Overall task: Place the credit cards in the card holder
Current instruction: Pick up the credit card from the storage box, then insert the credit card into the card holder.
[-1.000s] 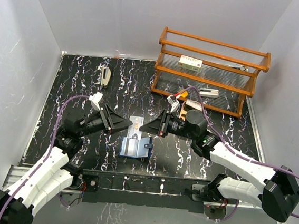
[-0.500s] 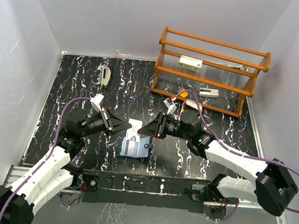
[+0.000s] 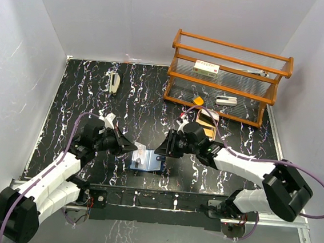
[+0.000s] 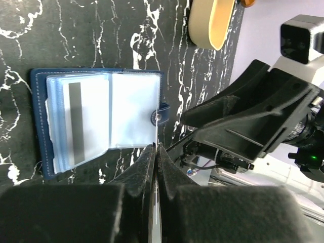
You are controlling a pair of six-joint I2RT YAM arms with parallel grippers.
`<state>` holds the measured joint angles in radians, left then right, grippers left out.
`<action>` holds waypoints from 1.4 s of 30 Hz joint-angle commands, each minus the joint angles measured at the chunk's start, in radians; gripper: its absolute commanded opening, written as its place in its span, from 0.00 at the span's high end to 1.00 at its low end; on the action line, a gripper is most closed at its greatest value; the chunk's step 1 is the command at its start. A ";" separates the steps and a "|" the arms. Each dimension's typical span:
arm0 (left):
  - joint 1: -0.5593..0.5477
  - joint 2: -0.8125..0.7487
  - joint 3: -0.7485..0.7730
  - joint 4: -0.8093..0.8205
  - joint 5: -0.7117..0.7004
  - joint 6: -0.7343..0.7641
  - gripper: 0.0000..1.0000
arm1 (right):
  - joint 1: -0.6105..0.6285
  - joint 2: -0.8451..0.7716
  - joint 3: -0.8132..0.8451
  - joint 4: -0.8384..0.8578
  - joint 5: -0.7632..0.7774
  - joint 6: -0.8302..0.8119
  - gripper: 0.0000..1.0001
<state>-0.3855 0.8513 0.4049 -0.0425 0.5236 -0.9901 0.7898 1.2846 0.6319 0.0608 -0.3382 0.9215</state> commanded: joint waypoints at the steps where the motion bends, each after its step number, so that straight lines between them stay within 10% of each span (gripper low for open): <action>1: -0.003 0.001 -0.004 -0.035 -0.026 0.051 1.00 | 0.008 0.072 0.075 -0.064 0.034 -0.094 0.69; 15: -0.003 0.122 -0.074 0.148 0.052 0.005 1.00 | 0.049 0.320 0.226 -0.282 0.208 -0.283 0.77; 42: -0.016 0.484 -0.059 0.440 0.168 0.072 1.00 | 0.071 0.304 0.161 -0.252 0.267 -0.269 0.86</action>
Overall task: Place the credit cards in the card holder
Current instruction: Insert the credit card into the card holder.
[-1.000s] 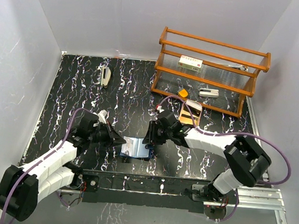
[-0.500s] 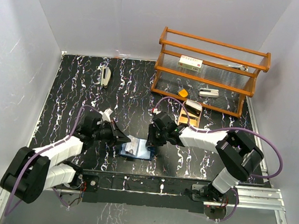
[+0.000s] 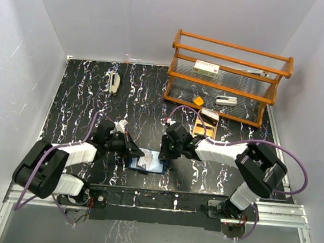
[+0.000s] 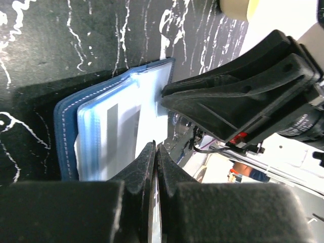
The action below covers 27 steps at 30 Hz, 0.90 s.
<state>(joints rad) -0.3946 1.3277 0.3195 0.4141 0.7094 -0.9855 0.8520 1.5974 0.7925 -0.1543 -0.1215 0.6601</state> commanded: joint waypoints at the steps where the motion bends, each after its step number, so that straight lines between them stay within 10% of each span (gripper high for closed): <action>1: -0.007 0.013 0.022 -0.021 -0.027 0.074 1.00 | 0.009 -0.005 0.006 -0.046 0.057 -0.012 0.86; 27: -0.059 0.156 -0.009 0.146 -0.142 0.045 1.00 | 0.025 -0.045 -0.085 0.004 0.095 0.055 0.86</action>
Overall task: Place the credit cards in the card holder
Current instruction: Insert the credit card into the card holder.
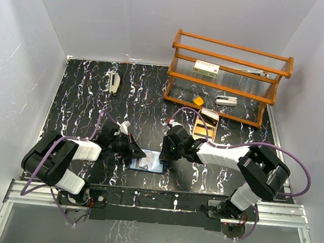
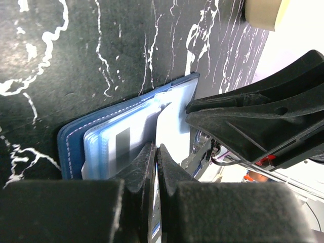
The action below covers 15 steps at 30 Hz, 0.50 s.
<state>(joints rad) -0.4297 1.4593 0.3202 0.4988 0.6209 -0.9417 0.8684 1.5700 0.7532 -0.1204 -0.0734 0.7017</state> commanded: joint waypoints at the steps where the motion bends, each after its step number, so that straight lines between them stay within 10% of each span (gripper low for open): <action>1: -0.026 0.030 -0.016 0.083 -0.057 -0.009 1.00 | 0.010 -0.021 -0.051 -0.027 0.051 0.017 0.86; 15: -0.105 0.033 -0.084 0.269 -0.177 -0.096 1.00 | 0.014 -0.106 -0.120 0.009 0.088 0.079 0.86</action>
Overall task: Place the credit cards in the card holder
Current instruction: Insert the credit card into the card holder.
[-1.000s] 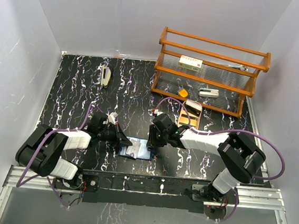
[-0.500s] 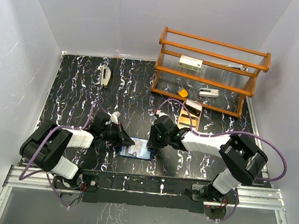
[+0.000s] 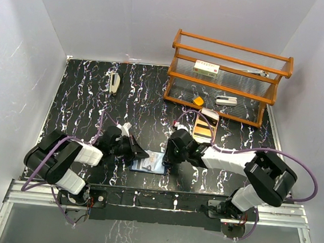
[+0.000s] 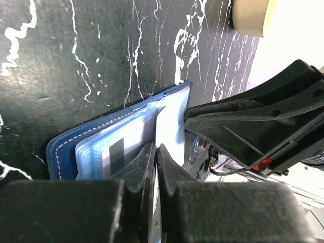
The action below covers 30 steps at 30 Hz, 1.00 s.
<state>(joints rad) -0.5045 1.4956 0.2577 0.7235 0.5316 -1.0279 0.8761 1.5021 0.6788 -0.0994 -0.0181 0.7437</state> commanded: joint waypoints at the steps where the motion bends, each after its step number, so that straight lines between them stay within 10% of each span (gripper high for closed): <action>1: -0.033 -0.006 -0.023 0.040 -0.098 -0.011 1.00 | 0.006 -0.048 -0.053 -0.003 0.032 0.044 0.87; 30: -0.131 -0.058 -0.033 0.032 -0.229 -0.018 0.93 | 0.008 -0.115 -0.143 0.064 0.042 0.124 0.87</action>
<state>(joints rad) -0.6178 1.4498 0.2115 0.8040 0.3321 -1.0725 0.8761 1.3960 0.5430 -0.0143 -0.0021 0.8612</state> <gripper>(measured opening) 0.023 0.127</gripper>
